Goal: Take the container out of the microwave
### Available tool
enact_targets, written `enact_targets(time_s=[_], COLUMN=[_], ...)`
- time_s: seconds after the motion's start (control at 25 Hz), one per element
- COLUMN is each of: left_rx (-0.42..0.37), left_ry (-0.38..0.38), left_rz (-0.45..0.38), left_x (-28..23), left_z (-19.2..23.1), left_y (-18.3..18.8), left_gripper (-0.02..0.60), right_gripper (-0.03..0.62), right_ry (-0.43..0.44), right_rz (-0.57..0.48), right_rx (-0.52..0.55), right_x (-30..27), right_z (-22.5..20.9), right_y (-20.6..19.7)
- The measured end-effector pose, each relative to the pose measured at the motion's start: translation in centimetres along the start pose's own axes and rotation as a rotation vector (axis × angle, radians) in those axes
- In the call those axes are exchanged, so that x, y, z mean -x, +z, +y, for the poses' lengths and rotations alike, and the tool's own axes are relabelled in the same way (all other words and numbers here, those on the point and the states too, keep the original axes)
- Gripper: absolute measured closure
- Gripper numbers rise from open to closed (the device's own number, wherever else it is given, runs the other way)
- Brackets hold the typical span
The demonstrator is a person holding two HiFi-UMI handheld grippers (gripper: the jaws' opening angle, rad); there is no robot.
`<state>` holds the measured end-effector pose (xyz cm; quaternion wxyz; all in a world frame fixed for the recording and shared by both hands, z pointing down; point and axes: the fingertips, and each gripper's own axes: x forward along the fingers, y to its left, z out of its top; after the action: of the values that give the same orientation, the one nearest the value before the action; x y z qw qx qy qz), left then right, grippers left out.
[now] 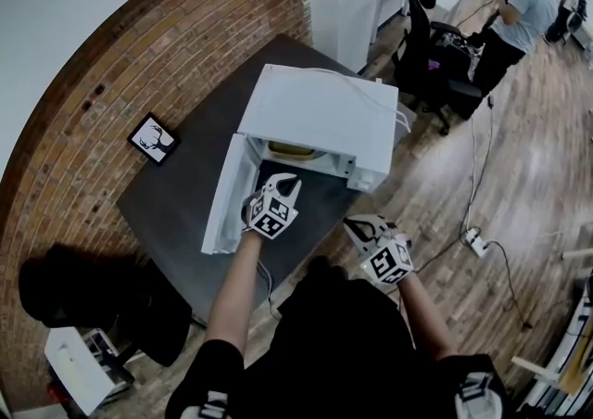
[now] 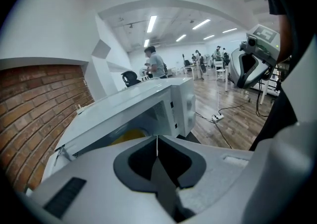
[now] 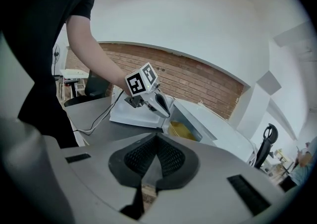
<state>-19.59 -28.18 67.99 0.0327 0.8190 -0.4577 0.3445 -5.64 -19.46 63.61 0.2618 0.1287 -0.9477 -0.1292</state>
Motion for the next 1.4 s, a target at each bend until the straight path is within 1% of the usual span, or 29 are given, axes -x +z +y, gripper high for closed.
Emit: enact_targets(time_s=[0.16,0.4,0.72,0.88,1.12,1.32,1.4], left_rx=[-0.044,-0.164,-0.235,-0.271,-0.319,-0.365,-0.38], left_ry=[-0.034,-0.063,-0.112,-0.122,-0.118,-0.118,-0.12], left_rz=[0.015,0.082,0.115,0.136,0.165,0.171,0.187], left_x=[-1.5,-3.8,-6.4,-7.5,-9.0,-9.8,-10.5], left_z=[0.5,2.2,2.8,3.4,4.4,4.8,5.0], left_y=[-0.3,-2.1,-3.7,-4.3,-5.3,-5.2,-5.8], left_gripper=[0.578,0.578,0.574,0.543,0.538,0.538,0.532], right_gripper=[0.594,0.594,0.594,0.594,0.594,0.594,0.594], right_ry=[-0.025,-0.058,-0.091,-0.117,-0.146,-0.168,-0.172], right_rz=[0.025,0.059,0.105,0.118,0.14,0.161,0.166], right_rx=[0.005,0.009,-0.016,-0.032,-0.06,-0.079,-0.076], right_x=[-0.2,-1.4,-2.3,-2.4,-2.2,-1.9,-1.8], right_z=[-1.1,-2.2,-2.6,-2.9,-2.8,-2.8,-2.9], right_y=[-0.1,-0.1,-0.9,-1.2,-2.1,-2.9,-2.8])
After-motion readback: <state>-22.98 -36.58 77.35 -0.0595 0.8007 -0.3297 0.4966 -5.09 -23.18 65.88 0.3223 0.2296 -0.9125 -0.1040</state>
